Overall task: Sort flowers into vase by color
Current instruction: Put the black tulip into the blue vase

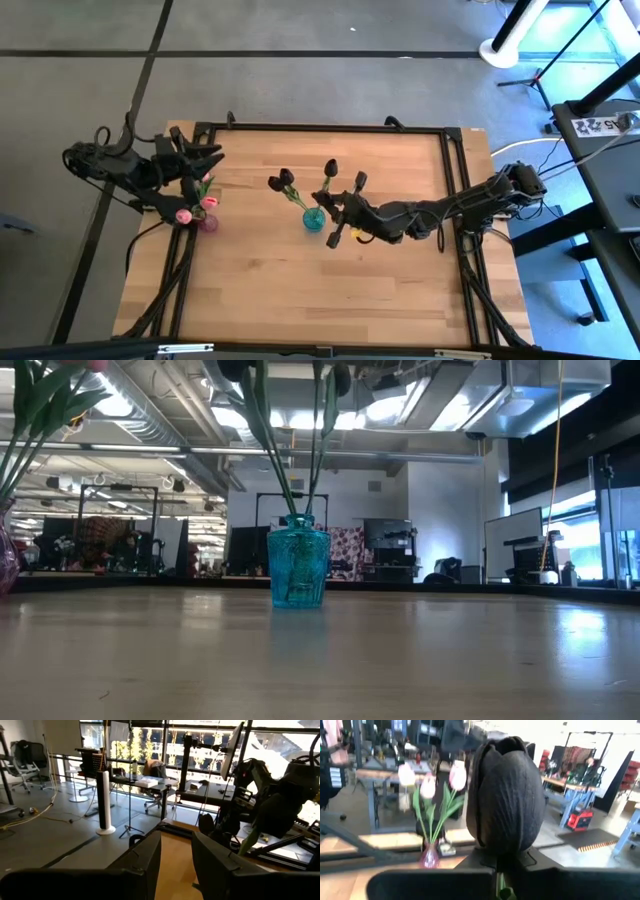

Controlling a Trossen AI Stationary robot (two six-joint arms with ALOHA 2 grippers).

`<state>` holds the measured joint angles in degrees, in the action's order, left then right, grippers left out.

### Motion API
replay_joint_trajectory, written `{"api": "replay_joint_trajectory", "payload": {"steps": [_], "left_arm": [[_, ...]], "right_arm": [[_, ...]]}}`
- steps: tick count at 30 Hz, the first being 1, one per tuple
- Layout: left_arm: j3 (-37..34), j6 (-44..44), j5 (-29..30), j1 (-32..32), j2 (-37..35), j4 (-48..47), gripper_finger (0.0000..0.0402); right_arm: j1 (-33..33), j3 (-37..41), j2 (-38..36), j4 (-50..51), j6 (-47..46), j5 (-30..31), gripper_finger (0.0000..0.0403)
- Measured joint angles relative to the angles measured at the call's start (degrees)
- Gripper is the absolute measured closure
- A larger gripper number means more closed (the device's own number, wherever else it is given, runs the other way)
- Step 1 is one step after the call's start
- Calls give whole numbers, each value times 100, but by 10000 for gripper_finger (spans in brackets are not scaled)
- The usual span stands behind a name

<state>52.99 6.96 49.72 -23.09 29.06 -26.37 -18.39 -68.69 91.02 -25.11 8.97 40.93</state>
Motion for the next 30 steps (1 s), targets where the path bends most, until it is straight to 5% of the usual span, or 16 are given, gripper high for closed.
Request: {"api": "replay_joint_trajectory", "payload": {"steps": [7, 30], "left_arm": [[20, -1, 75, 0, -2, -1, 296], [-52, 315, -277, 0, -392, -509, 296]], "right_arm": [[0, 0, -22, -577, 414, -17, 392], [-205, -2, -200, -68, -134, 122, 391]]}}
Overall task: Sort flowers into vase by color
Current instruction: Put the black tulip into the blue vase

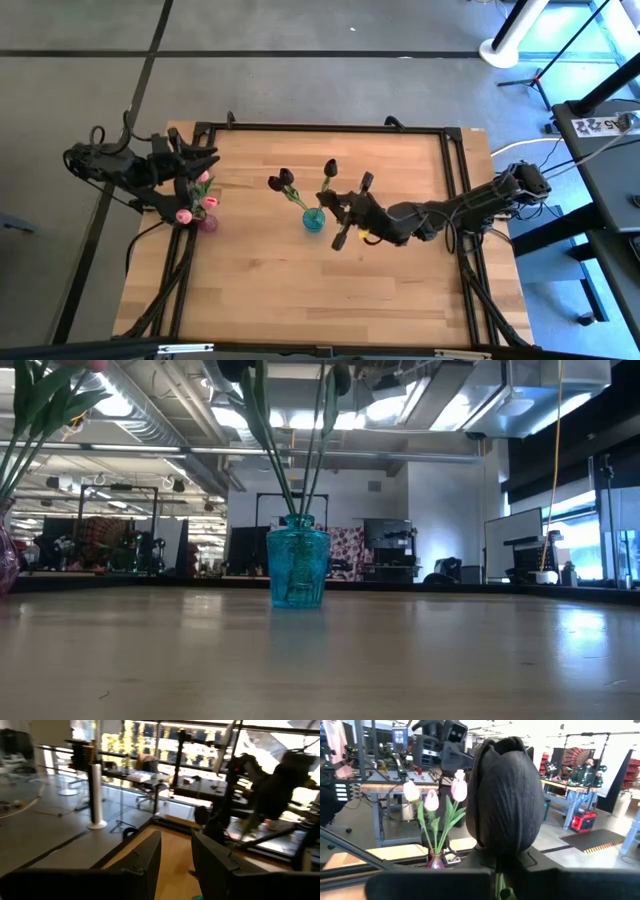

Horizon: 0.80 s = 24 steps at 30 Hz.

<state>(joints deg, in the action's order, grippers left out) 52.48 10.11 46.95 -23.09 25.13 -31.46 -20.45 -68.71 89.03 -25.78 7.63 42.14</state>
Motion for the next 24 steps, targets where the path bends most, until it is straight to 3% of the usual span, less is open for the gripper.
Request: {"api": "replay_joint_trajectory", "payload": {"steps": [10, 16, 24], "left_arm": [[-5, -152, -859, -2, -32, 379, 296], [-8, -275, -825, -2, -99, 172, 296], [-55, -220, -176, -2, -93, -10, 296]], "right_arm": [[63, -4, 25, -345, 324, 95, 391], [58, -4, -91, -223, 416, 180, 391], [103, 2, 88, -78, 143, 141, 391]]}}
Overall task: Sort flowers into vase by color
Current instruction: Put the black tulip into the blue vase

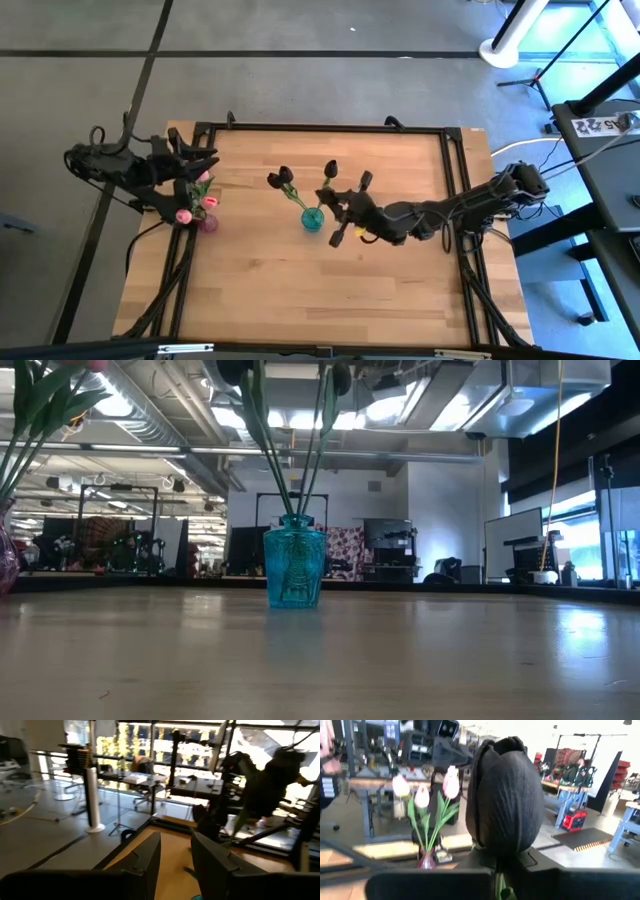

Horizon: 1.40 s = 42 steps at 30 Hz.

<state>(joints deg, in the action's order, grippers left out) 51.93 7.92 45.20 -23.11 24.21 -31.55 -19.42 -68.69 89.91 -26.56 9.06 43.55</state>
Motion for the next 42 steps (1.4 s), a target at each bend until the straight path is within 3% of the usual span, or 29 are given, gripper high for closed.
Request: {"api": "replay_joint_trajectory", "payload": {"steps": [10, 15, 21, 23, 27, 30, 32, 39, 42], "left_arm": [[-400, 3, 1385, 0, 2, -13, 296], [-608, 14, 2094, 0, 4, -13, 296], [-648, 51, 2235, 72, 0, -14, 296], [-604, 48, 2022, 130, -32, 126, 296], [-567, -224, 570, 135, -102, 1033, 296], [-567, -523, 240, 136, -96, 1516, 296], [-567, -827, 571, 136, -103, 1734, 296], [-567, -1451, 2629, 220, -117, 1835, 296], [-567, -1387, 2758, 384, -205, 1707, 296]], "right_arm": [[251, 0, 304, 891, -914, -66, 374], [321, 0, 255, 1467, -1037, -113, 293], [253, 0, -71, 1570, -928, -348, 166], [197, 0, -210, 1572, -812, -381, 128], [127, -7, -374, 1553, -712, -502, 67], [129, -4, -417, 1673, -723, -750, 36], [133, -4, -433, 1629, -724, -870, 21], [177, -7, -387, 1796, -972, -773, 5], [233, -7, -322, 1998, -1202, -547, 4]]}}
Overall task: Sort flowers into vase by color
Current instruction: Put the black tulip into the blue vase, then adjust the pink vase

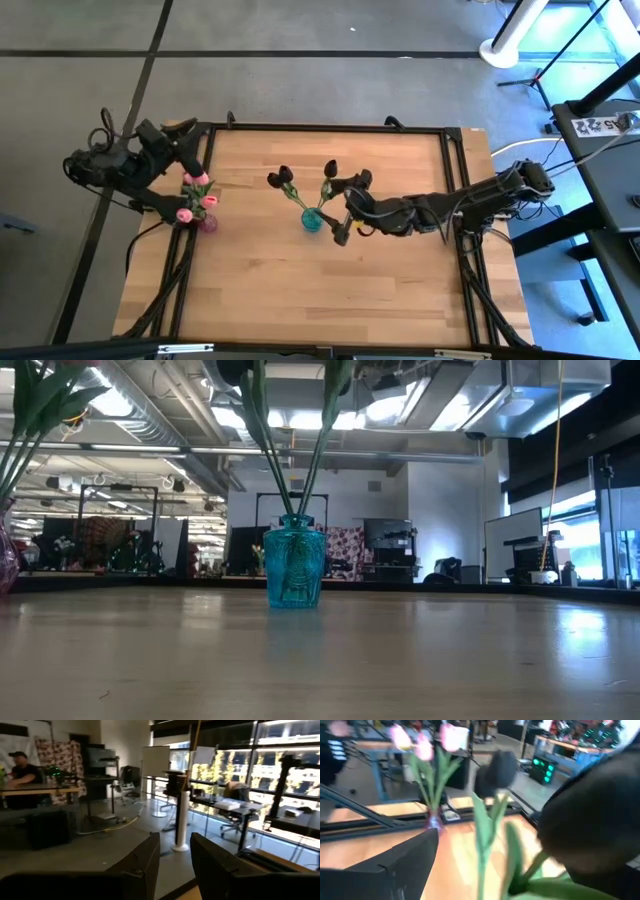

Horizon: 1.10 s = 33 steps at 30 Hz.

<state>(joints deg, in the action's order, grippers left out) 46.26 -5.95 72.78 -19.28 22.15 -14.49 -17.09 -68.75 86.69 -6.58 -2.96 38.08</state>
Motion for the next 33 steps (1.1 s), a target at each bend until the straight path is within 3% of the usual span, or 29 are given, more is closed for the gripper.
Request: {"api": "replay_joint_trajectory", "payload": {"steps": [3, 8, 13, 18, 23, 30, 33], "left_arm": [[0, 291, 65, 189, -164, -432, 296], [0, 1444, -188, 391, -516, -1575, 296], [0, 1793, -307, 405, -575, -2071, 296], [0, 2591, 359, 405, -620, -2749, 296], [-1, 3804, 602, 405, -915, -3770, 296], [-35, 3681, 255, 395, -1036, -3086, 296], [-33, 3501, 690, 394, -1063, -2599, 296]], "right_arm": [[113, 0, 109, 159, -176, 32, 4], [222, 2, 265, 636, -553, -603, 4], [250, 4, 120, 814, -399, -325, 4], [247, 2, -143, 806, -349, -410, 4], [56, 1, -376, 741, -124, -227, 17], [-10, 0, -395, 685, -85, -252, 39], [-14, 0, -395, 669, -84, -257, 40]]}}
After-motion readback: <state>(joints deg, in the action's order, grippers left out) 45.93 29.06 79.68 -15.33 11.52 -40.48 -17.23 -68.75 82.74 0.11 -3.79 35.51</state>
